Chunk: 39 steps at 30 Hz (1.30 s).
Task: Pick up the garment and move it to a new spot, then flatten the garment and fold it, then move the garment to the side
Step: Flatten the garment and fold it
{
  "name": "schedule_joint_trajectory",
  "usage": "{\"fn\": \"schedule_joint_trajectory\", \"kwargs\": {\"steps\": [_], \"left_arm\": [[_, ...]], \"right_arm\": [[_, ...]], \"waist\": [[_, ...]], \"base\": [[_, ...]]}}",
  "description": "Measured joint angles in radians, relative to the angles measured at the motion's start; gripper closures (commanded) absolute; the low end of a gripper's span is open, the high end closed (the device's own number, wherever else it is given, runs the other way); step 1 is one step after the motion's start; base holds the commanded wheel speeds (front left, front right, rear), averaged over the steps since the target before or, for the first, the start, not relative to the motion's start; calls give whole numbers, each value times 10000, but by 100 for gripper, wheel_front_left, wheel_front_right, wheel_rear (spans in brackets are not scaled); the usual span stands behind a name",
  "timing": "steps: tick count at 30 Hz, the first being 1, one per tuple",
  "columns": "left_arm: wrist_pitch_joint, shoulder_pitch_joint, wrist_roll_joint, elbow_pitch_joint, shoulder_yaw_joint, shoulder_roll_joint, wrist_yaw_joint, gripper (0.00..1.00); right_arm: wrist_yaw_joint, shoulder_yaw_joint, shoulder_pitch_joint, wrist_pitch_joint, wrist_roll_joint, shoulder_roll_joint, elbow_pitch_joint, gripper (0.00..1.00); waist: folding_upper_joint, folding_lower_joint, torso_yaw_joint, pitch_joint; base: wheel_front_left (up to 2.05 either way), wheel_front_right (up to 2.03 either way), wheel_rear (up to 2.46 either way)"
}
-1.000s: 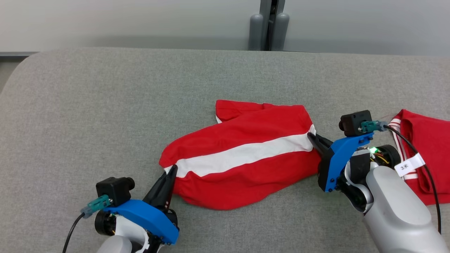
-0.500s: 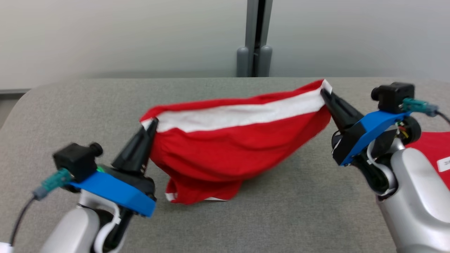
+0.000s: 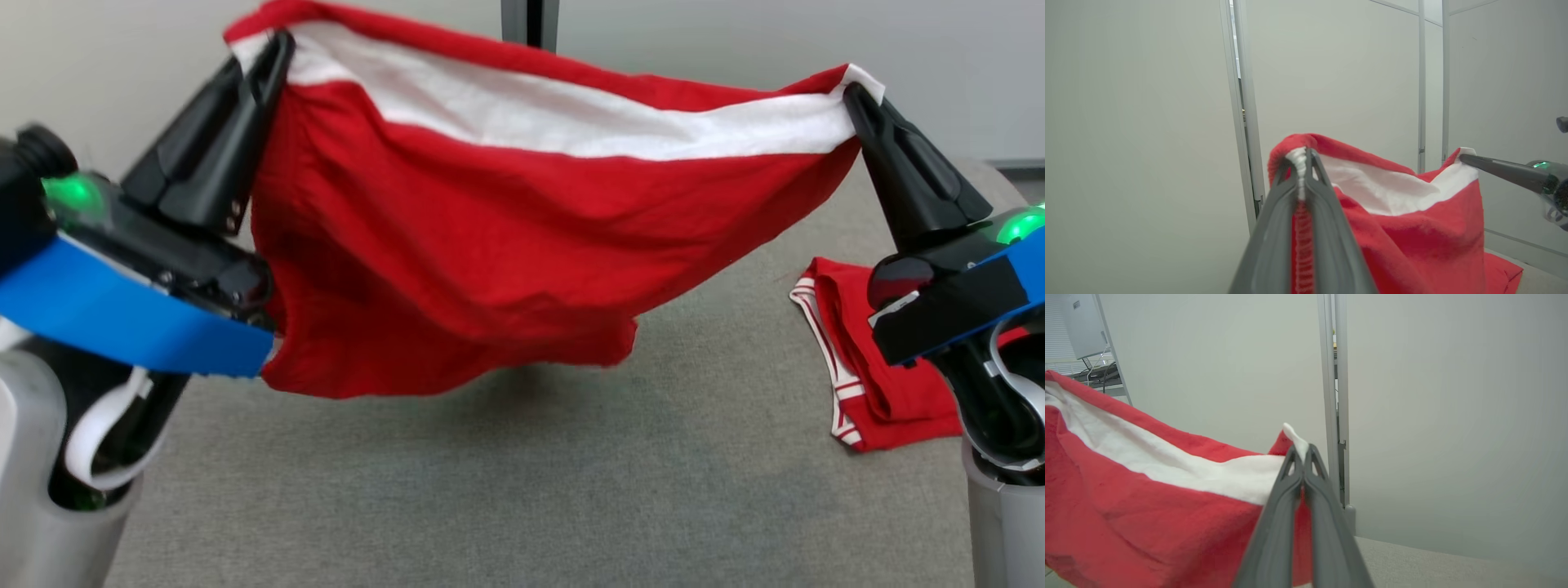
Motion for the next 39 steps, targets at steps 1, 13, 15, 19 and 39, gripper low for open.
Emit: {"fn": "schedule_joint_trajectory", "kwargs": {"steps": [1,13,15,19,39], "left_arm": [[109,-239,-38,29,-17,4,-27,100],[-27,-4245,238,2763,-625,-397,-265,100],[-401,-4993,245,3223,-596,-585,-286,100],[-1005,-5539,84,3894,-660,-811,-290,100],[-3166,846,-876,4098,-3080,-472,-244,100]], "right_arm": [[0,-75,2,113,-84,63,-75,100],[0,-82,-2973,-318,-807,715,2165,100],[0,-148,-3714,-652,-945,817,2523,100],[0,-90,-4293,-1152,-1026,1014,2986,100],[0,625,554,-2571,-207,1181,5256,100]], "waist": [[0,0,-43,124],[0,4,-582,2128],[0,5,-627,2332],[0,4,-657,2548],[0,0,5,1735]], "base": [[0,0,0],[0,0,0],[0,0,0],[0,0,0],[0,0,0]]}}
